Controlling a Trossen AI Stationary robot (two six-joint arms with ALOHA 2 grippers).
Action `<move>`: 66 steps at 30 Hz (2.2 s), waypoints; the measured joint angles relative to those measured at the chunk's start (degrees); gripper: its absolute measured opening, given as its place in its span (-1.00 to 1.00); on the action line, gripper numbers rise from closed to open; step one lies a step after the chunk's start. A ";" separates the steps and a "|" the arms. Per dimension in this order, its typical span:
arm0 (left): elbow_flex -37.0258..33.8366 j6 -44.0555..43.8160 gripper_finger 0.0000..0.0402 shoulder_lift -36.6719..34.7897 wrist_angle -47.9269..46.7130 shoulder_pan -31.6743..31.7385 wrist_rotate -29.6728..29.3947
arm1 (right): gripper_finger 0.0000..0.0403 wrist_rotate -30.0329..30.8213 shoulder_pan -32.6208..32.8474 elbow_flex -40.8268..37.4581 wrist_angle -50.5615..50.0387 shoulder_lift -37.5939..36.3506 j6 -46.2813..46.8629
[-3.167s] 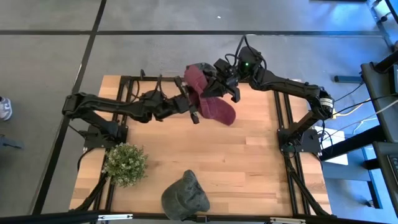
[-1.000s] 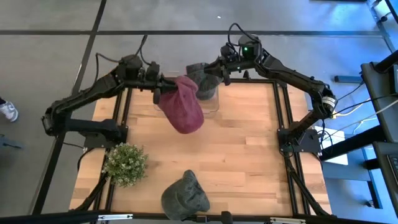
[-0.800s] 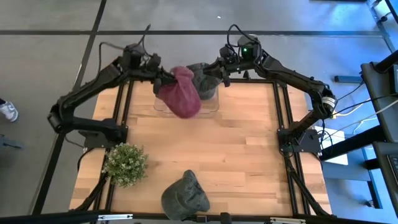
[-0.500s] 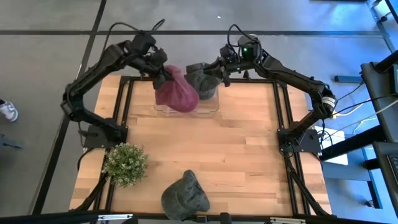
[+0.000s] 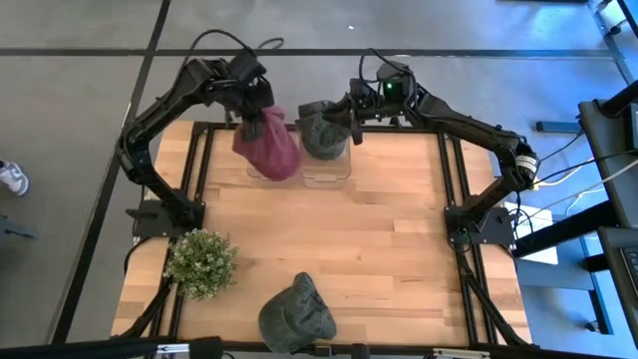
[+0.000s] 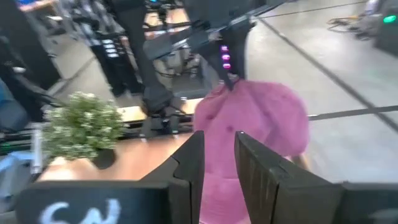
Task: Pick & Place hat
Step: Put the maroon cap into the left transparent bin
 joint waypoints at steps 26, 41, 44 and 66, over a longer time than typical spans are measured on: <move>0.01 27.39 -0.77 9.83 10.90 -8.01 -21.65 | -0.55 5.48 0.83 -0.02 -6.29 0.00 -1.32; 0.00 27.17 -0.77 16.71 16.06 -3.86 -20.62 | -0.55 5.35 0.83 -0.02 -6.91 0.00 -1.49; 0.00 26.95 -0.77 17.71 17.88 -3.36 -20.93 | -0.55 5.33 0.83 -0.02 -6.89 0.02 -1.49; 0.00 21.22 -0.73 19.90 11.54 -1.35 -33.84 | -0.55 5.35 0.81 -0.02 -9.33 0.07 -1.52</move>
